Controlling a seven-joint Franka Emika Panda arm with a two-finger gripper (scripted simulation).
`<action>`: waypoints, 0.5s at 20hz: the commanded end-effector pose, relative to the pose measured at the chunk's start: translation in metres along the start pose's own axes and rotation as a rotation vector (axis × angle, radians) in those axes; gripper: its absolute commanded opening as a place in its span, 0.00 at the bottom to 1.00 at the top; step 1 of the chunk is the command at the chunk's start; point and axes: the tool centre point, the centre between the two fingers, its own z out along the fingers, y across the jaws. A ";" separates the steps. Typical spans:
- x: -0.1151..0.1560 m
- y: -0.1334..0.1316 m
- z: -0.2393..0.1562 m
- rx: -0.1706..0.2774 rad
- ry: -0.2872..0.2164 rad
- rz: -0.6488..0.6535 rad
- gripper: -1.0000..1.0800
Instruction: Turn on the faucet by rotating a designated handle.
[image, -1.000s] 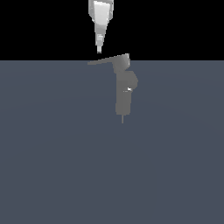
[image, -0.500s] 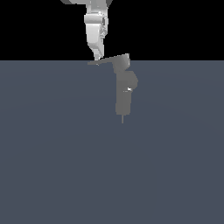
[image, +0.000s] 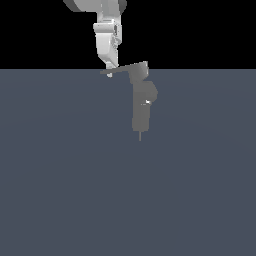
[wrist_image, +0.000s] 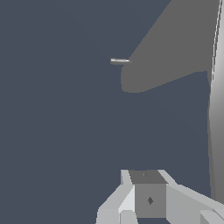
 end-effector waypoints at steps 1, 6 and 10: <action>0.000 0.000 0.000 0.000 0.000 0.000 0.00; 0.000 0.009 0.000 0.000 0.000 0.000 0.00; -0.001 0.016 0.000 0.000 0.000 0.000 0.00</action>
